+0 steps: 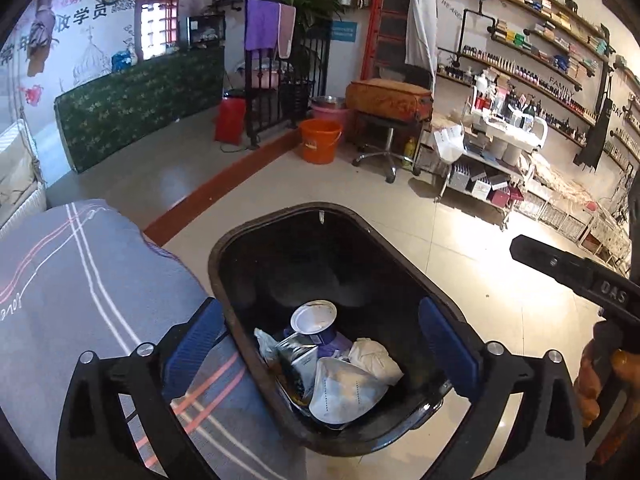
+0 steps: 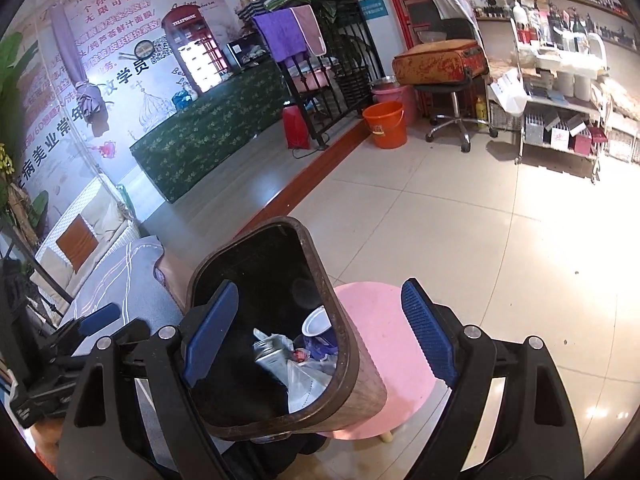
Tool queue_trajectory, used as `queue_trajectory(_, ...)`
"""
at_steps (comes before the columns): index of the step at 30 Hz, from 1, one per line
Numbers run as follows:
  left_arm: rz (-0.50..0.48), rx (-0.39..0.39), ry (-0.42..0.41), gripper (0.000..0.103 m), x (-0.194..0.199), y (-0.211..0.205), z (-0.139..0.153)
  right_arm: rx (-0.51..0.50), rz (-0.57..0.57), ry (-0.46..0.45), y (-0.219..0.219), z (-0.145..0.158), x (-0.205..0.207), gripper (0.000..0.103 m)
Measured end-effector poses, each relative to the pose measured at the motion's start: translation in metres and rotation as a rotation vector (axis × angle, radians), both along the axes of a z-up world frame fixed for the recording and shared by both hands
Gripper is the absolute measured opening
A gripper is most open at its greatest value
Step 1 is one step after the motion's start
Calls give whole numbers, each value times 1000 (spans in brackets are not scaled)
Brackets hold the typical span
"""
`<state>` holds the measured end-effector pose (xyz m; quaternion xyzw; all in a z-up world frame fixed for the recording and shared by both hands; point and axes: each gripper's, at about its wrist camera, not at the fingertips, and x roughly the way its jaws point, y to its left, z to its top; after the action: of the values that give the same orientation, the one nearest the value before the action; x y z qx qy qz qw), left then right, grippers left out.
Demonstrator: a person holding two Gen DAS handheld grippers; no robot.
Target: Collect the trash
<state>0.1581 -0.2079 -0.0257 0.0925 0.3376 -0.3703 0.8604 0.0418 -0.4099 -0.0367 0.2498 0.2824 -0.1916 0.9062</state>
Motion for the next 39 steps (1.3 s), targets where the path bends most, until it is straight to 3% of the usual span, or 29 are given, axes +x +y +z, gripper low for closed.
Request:
queue_trajectory(5, 91, -1, -7, 97, -3, 36, 2, -30, 8, -10, 12, 7, 3, 86)
queue_trajectory(8, 155, -25, -18, 97, -5, 64, 4, -79, 3, -12, 23, 15, 4, 94)
queue_trajectory(15, 378, -31, -197, 97, -32, 134, 22, -259, 11, -76, 76, 37, 5, 97)
queue_trajectory(19, 449, -95, -193, 97, -42, 173, 34, -334, 71, -114, 119, 48, 11, 97)
queue_trajectory(25, 602, -119, -313, 97, -72, 215, 56, -349, 204, -158, 187, 58, 8, 97)
queue_trajectory(29, 643, -125, -376, 97, -95, 233, 67, -356, 281, -220, 225, 68, -9, 97)
queue_trajectory(39, 731, -170, -358, 97, -123, 262, 67, -412, 380, -276, 283, 75, -54, 97)
